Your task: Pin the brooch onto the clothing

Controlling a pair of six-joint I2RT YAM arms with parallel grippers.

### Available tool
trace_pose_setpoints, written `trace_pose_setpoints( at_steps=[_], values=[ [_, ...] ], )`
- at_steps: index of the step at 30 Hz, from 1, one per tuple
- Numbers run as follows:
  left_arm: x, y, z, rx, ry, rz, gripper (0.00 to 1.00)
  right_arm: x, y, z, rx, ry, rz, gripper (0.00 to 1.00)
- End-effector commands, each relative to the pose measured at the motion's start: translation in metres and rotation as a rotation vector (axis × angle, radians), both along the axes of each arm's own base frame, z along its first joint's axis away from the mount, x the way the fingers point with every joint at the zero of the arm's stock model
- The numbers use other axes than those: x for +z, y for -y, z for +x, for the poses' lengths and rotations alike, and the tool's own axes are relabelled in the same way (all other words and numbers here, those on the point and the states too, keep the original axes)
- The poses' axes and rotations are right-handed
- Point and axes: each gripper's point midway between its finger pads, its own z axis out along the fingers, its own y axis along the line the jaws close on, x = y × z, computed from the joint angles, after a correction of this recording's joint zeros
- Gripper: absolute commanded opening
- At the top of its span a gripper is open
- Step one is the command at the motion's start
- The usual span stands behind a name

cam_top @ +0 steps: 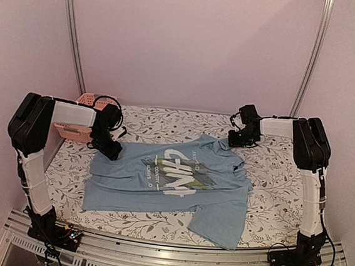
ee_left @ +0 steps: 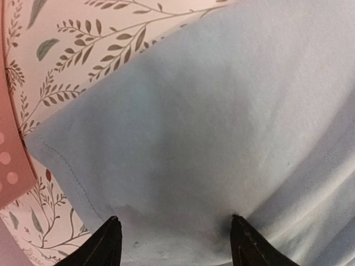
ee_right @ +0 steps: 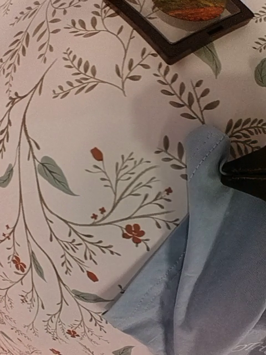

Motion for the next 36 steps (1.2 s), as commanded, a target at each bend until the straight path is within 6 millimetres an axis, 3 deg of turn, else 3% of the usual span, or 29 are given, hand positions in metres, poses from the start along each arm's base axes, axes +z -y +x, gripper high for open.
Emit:
trace_pose_setpoints(
  at_steps=[1,3,6,10,15,18,19,21,25,29,33,36],
  values=[
    [-0.011,0.009,-0.013,-0.029,-0.062,-0.046,0.67,0.003,0.011,-0.038,-0.008,-0.05,-0.038,0.0],
    [-0.009,0.011,-0.013,-0.036,-0.059,-0.053,0.67,0.006,0.016,-0.048,-0.012,-0.057,-0.045,0.05],
    [-0.006,0.012,-0.014,-0.043,-0.054,-0.047,0.67,0.007,0.02,-0.059,-0.013,-0.075,-0.045,0.21],
    [0.007,0.014,-0.008,-0.048,-0.015,-0.05,0.67,0.033,0.017,-0.067,-0.001,-0.045,-0.025,0.37],
    [0.056,0.02,-0.004,-0.05,0.086,-0.034,0.66,0.083,0.02,-0.091,-0.032,0.054,-0.098,0.41],
    [0.097,0.039,-0.013,-0.094,0.159,-0.056,0.66,0.091,0.009,-0.124,0.007,0.045,-0.134,0.38],
    [0.11,0.049,-0.02,-0.117,0.173,-0.079,0.66,0.093,0.0,-0.139,0.04,0.03,-0.121,0.35],
    [0.113,0.073,-0.043,-0.169,0.139,-0.127,0.65,0.085,-0.019,-0.175,0.122,-0.03,-0.089,0.26],
    [0.092,0.123,-0.109,-0.261,-0.008,-0.182,0.55,0.067,-0.053,-0.258,0.247,-0.178,-0.005,0.09],
    [0.076,0.157,-0.175,-0.331,-0.125,-0.167,0.49,0.041,-0.069,-0.338,0.288,-0.336,-0.022,0.04],
    [0.065,0.159,-0.226,-0.352,-0.261,-0.128,0.59,0.033,-0.083,-0.388,0.315,-0.425,-0.017,0.1],
    [0.061,0.147,-0.239,-0.333,-0.285,-0.069,0.63,0.034,-0.091,-0.415,0.379,-0.44,-0.04,0.15]
  ],
)
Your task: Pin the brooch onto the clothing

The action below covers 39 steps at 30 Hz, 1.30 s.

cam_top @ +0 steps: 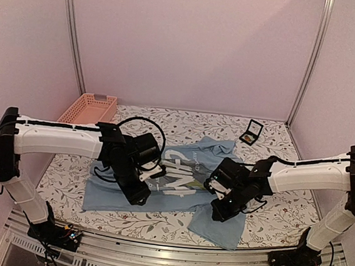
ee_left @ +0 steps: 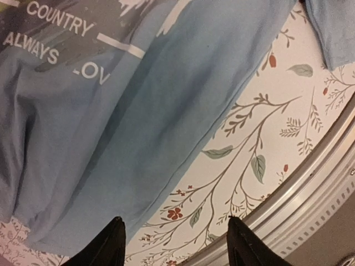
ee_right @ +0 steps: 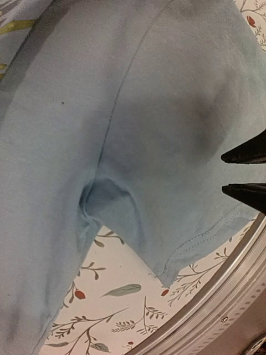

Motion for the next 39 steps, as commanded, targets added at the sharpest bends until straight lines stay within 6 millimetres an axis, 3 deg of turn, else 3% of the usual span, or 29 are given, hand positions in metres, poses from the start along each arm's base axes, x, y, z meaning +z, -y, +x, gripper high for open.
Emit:
trace_pose_setpoints(
  at_steps=[1,4,8,12,15,19,24,28,35,37,39],
  values=[
    [-0.009,-0.029,-0.027,0.095,-0.089,0.121,0.64,0.011,-0.009,-0.037,0.009,-0.053,0.015,0.18],
    [-0.018,-0.046,-0.03,0.13,-0.097,0.21,0.69,0.001,-0.005,-0.054,0.043,-0.082,-0.019,0.32],
    [-0.045,-0.072,-0.044,0.143,-0.13,0.325,0.74,-0.003,-0.01,-0.066,0.099,-0.064,-0.02,0.55],
    [-0.061,-0.076,-0.042,0.139,-0.112,0.351,0.73,-0.018,-0.004,-0.068,0.103,-0.066,-0.059,0.57],
    [-0.07,-0.082,-0.037,0.141,-0.084,0.385,0.71,-0.033,0.007,-0.072,0.109,-0.066,-0.132,0.52],
    [-0.082,-0.083,-0.04,0.128,-0.095,0.412,0.64,-0.047,0.019,-0.078,0.109,-0.064,-0.183,0.32],
    [-0.089,-0.085,-0.043,0.121,-0.112,0.43,0.3,-0.056,0.032,-0.085,0.088,-0.095,-0.216,0.05],
    [-0.087,-0.083,-0.044,0.118,-0.119,0.417,0.0,-0.052,0.039,-0.092,0.096,-0.125,-0.224,0.0],
    [-0.079,-0.081,-0.051,0.103,-0.149,0.403,0.0,-0.049,0.067,-0.113,0.07,-0.23,-0.312,0.0],
    [-0.078,-0.077,-0.047,0.102,-0.134,0.401,0.0,-0.044,0.063,-0.11,0.059,-0.221,-0.307,0.0],
    [-0.073,-0.072,-0.041,0.103,-0.106,0.395,0.2,-0.03,0.047,-0.099,0.059,-0.172,-0.268,0.01]
  ],
)
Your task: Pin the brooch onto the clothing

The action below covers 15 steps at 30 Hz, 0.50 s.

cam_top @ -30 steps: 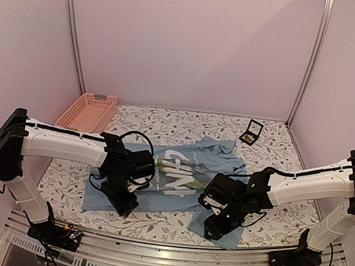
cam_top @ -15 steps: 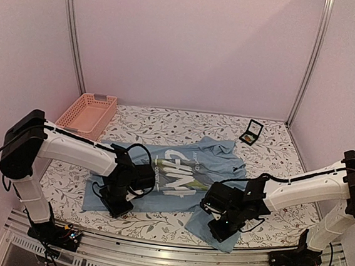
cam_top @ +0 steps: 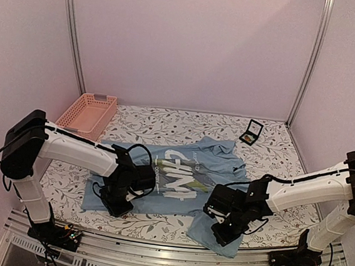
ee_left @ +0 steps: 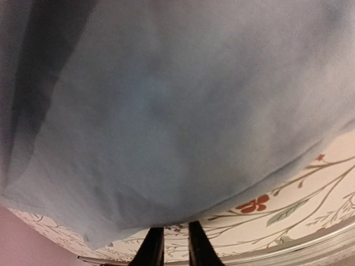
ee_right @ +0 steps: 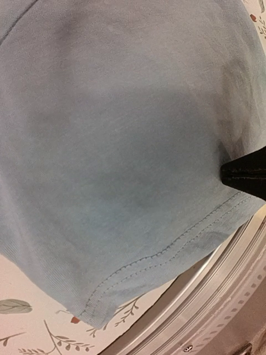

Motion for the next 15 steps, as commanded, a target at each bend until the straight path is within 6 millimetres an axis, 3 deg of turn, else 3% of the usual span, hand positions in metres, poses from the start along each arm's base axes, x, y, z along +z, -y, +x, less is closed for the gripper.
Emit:
trace_pose_setpoints(
  at_steps=[1,4,9,12,15],
  values=[
    [0.003,0.012,0.007,-0.02,0.039,-0.012,0.28,0.005,0.026,-0.009,-0.005,-0.029,-0.141,0.02],
    [0.009,0.02,0.013,-0.019,0.061,-0.032,0.41,0.025,0.01,0.003,0.017,0.022,-0.109,0.04],
    [0.009,0.027,0.016,-0.03,0.067,-0.024,0.44,0.038,-0.01,0.006,0.043,0.038,-0.023,0.14],
    [0.011,0.036,0.015,-0.056,0.066,-0.026,0.46,0.043,-0.03,0.004,0.088,0.033,0.075,0.27],
    [0.017,0.045,0.017,-0.069,0.084,-0.047,0.57,0.052,-0.051,0.007,0.154,0.069,0.185,0.48]
  ],
)
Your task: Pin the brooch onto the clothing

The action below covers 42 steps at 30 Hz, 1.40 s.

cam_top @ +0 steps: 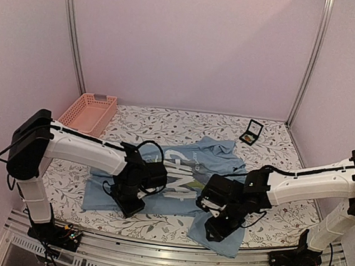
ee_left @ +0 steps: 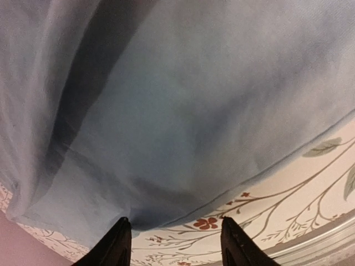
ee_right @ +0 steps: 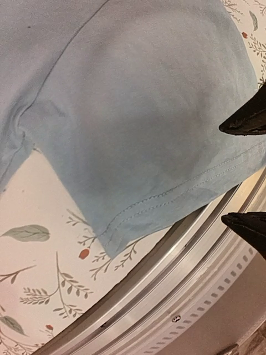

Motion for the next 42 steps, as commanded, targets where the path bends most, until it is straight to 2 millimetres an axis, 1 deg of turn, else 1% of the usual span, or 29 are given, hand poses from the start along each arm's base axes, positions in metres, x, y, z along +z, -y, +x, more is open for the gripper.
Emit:
trace_pose_setpoints(
  at_steps=[1,2,4,6,7,8,10,12,13,14,15,16,17,18,19,20,21,22,26,28,30,33,35,38,42],
  values=[
    [0.008,0.014,0.003,-0.034,0.037,-0.019,0.61,0.018,-0.036,0.005,0.104,0.059,0.175,0.54],
    [0.009,0.013,0.004,-0.033,0.042,-0.018,0.65,0.016,-0.038,0.009,0.114,0.081,0.167,0.61],
    [0.008,0.011,0.006,-0.029,0.052,-0.009,0.68,0.006,-0.037,0.016,0.138,0.116,0.125,0.65],
    [0.003,0.007,0.008,-0.024,0.058,0.017,0.72,-0.011,-0.036,0.018,0.159,0.119,0.077,0.66],
    [-0.002,0.004,0.007,-0.017,0.054,0.028,0.72,-0.016,-0.036,0.017,0.169,0.116,0.071,0.66],
    [-0.009,0.0,0.006,-0.012,0.042,0.037,0.72,-0.023,-0.035,0.016,0.176,0.109,0.054,0.66],
    [-0.024,-0.013,0.002,0.003,0.016,0.069,0.72,-0.03,-0.033,0.015,0.185,0.105,0.033,0.65],
    [-0.035,-0.024,-0.003,0.01,-0.002,0.105,0.7,-0.038,-0.027,0.013,0.188,0.103,0.005,0.62],
    [-0.039,-0.026,-0.006,0.008,-0.012,0.112,0.67,-0.043,-0.023,0.011,0.188,0.095,-0.011,0.59],
    [-0.041,-0.027,-0.008,0.007,-0.025,0.11,0.62,-0.047,-0.018,0.009,0.189,0.085,-0.026,0.55],
    [-0.041,-0.026,-0.01,0.002,-0.029,0.105,0.55,-0.051,-0.013,0.006,0.187,0.071,-0.044,0.46],
    [-0.04,-0.023,-0.01,-0.002,-0.029,0.095,0.46,-0.054,-0.009,0.001,0.188,0.049,-0.054,0.37],
    [-0.039,-0.021,-0.01,-0.003,-0.03,0.085,0.3,-0.055,-0.005,-0.001,0.191,0.037,-0.065,0.27],
    [-0.037,-0.019,-0.01,-0.007,-0.029,0.074,0.17,-0.055,-0.002,-0.004,0.189,0.027,-0.071,0.19],
    [-0.035,-0.017,-0.011,-0.01,-0.033,0.064,0.07,-0.054,0.0,-0.007,0.187,0.013,-0.068,0.13],
    [-0.034,-0.016,-0.013,-0.014,-0.039,0.055,0.0,-0.053,0.003,-0.011,0.188,0.0,-0.067,0.07],
    [-0.034,-0.016,-0.015,-0.014,-0.051,0.046,0.0,-0.052,0.007,-0.015,0.187,-0.015,-0.067,0.01],
    [-0.033,-0.016,-0.018,-0.017,-0.063,0.039,0.0,-0.05,0.011,-0.018,0.186,-0.027,-0.062,0.0],
    [-0.03,-0.017,-0.029,-0.024,-0.114,0.026,0.0,-0.047,0.032,-0.033,0.194,-0.084,-0.077,0.0],
    [-0.031,-0.019,-0.038,-0.034,-0.15,0.024,0.0,-0.046,0.037,-0.039,0.192,-0.11,-0.073,0.0],
    [-0.037,-0.026,-0.045,-0.046,-0.171,0.055,0.0,-0.045,0.038,-0.044,0.186,-0.129,-0.059,0.0],
    [-0.046,-0.034,-0.065,-0.051,-0.253,0.078,0.0,-0.045,0.037,-0.044,0.18,-0.134,-0.057,0.0],
    [-0.047,-0.036,-0.075,-0.059,-0.285,0.081,0.0,-0.044,0.033,-0.046,0.18,-0.144,-0.041,0.0],
    [-0.041,-0.029,-0.081,-0.07,-0.304,0.05,0.0,-0.036,0.023,-0.049,0.188,-0.161,0.014,0.0],
    [-0.029,-0.023,-0.08,-0.068,-0.3,0.017,0.0,-0.016,0.008,-0.049,0.202,-0.16,0.087,0.0]
  ],
)
